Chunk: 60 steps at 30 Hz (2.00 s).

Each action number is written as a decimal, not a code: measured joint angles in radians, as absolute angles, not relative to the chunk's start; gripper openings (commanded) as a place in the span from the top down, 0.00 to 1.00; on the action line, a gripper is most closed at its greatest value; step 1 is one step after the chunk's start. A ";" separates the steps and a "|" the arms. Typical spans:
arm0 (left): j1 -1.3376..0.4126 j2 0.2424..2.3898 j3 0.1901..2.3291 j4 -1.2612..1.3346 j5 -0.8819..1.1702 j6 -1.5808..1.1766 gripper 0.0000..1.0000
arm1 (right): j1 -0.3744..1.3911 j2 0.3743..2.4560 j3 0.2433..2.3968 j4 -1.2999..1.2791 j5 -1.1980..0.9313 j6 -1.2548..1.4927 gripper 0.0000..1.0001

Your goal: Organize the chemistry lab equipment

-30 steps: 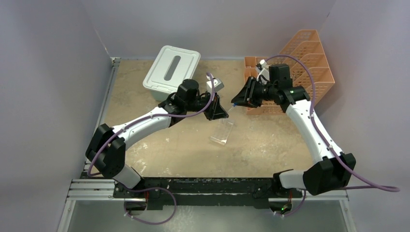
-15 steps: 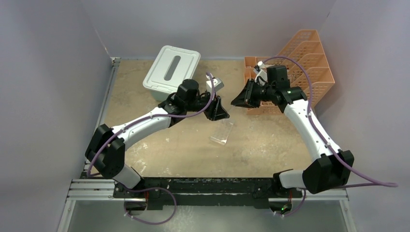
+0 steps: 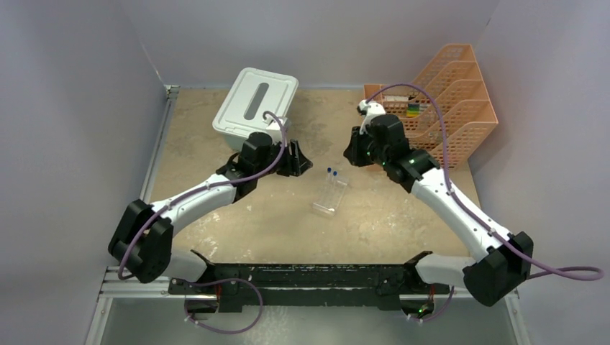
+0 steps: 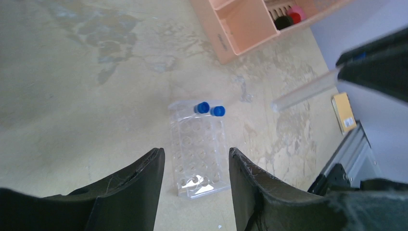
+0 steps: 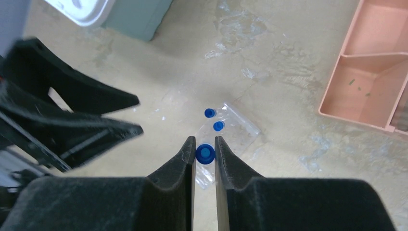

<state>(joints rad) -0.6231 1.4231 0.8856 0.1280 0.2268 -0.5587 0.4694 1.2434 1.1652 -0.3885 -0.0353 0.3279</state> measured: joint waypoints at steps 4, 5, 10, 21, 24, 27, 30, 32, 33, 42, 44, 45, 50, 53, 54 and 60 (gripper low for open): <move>-0.615 1.357 0.852 0.110 0.124 -0.601 0.49 | 0.571 1.209 1.053 -0.302 0.117 0.253 0.89; -0.612 1.343 0.846 0.107 0.104 -0.612 0.50 | 0.591 1.203 1.025 -0.282 0.149 0.237 0.89; -0.587 1.304 0.829 0.084 0.028 -0.663 0.50 | 0.676 1.198 0.920 -0.190 0.281 0.171 0.89; -0.576 1.258 0.822 0.028 -0.054 -0.707 0.50 | 0.729 1.253 0.756 0.091 0.358 0.111 0.89; -0.576 1.256 0.822 0.020 -0.059 -0.715 0.50 | 0.729 1.258 0.722 0.136 0.358 0.111 0.88; -0.576 1.256 0.822 0.017 -0.059 -0.715 0.50 | 0.729 1.262 0.703 0.178 0.357 0.107 0.88; -0.576 1.256 0.822 0.015 -0.059 -0.715 0.50 | 0.729 1.276 0.685 0.231 0.350 0.099 0.88; -0.576 1.256 0.822 0.014 -0.059 -0.715 0.50 | 0.729 1.282 0.676 0.245 0.348 0.096 0.88; -0.576 1.256 0.822 0.013 -0.059 -0.715 0.50 | 0.729 1.288 0.672 0.254 0.346 0.095 0.88; -0.576 1.256 0.822 0.004 -0.059 -0.715 0.51 | 0.729 1.353 0.669 0.276 0.347 0.088 0.88; -0.576 1.256 0.822 0.004 -0.059 -0.715 0.51 | 0.729 1.361 0.669 0.274 0.348 0.088 0.85; -0.576 1.256 0.822 0.004 -0.059 -0.715 0.51 | 0.729 1.363 0.669 0.274 0.348 0.086 0.83; -0.576 1.256 0.822 0.004 -0.059 -0.715 0.51 | 0.729 1.378 0.669 0.274 0.349 0.086 0.66; -0.576 1.256 0.822 0.004 -0.059 -0.715 0.51 | 0.729 1.393 0.671 0.268 0.350 0.090 0.56; -0.576 1.256 0.822 0.004 -0.059 -0.715 0.51 | 0.729 1.397 0.674 0.264 0.350 0.093 0.55; -0.576 1.256 0.822 0.004 -0.058 -0.715 0.51 | 0.729 1.398 0.712 0.225 0.355 0.102 0.55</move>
<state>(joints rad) -0.5758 1.2560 0.8223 0.0036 -0.0582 -0.7147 0.7292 1.3983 0.7116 0.2249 0.3553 0.1017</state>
